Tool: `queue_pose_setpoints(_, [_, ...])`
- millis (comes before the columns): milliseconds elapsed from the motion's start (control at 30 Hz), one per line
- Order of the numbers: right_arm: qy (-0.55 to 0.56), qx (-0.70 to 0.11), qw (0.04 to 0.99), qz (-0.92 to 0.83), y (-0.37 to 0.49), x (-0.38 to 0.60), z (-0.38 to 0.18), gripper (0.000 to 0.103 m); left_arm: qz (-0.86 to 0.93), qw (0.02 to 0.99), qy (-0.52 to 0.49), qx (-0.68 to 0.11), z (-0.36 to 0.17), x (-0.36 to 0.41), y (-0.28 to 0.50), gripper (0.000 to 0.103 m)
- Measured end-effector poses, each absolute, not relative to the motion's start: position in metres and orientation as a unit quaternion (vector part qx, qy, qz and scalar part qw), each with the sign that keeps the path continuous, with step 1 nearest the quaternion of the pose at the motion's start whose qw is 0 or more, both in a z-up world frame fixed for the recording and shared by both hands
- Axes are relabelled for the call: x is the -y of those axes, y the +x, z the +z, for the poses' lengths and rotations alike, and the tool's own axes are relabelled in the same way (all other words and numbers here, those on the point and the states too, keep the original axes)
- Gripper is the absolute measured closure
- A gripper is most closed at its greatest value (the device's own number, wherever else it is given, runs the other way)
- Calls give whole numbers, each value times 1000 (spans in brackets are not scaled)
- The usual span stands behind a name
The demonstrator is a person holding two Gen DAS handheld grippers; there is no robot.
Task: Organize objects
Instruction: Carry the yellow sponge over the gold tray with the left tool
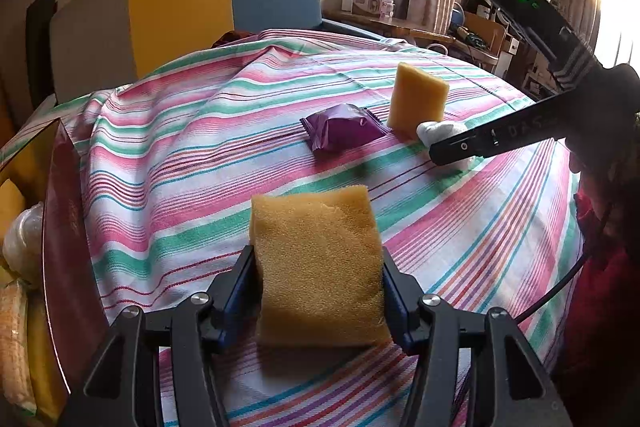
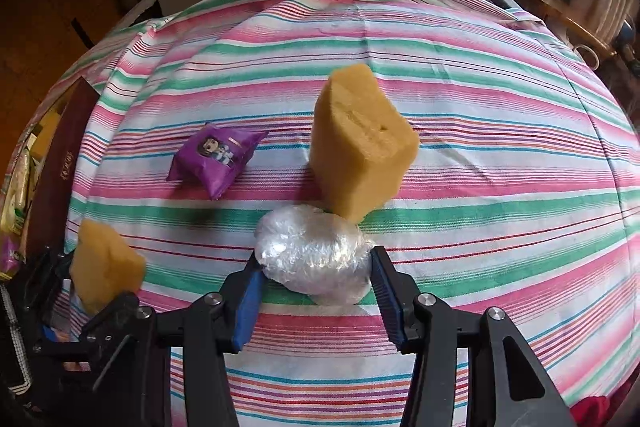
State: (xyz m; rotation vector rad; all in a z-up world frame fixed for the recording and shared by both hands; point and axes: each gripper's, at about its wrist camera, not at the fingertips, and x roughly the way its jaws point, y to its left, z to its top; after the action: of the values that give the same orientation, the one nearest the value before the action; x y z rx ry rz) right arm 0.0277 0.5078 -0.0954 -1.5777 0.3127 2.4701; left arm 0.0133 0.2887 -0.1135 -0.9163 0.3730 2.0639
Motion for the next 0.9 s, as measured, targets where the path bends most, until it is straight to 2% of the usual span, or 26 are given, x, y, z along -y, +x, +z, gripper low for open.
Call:
queue_pose_setpoints(700, [-534,-95,113,833,26,-511,-98,57,822,388,-382,-165,-107,-289,18,46])
queue_pose_setpoints(900, [-534,-90,116,833,25,-511,-98,57,828,381,-384,-147,-93,-277,22,46])
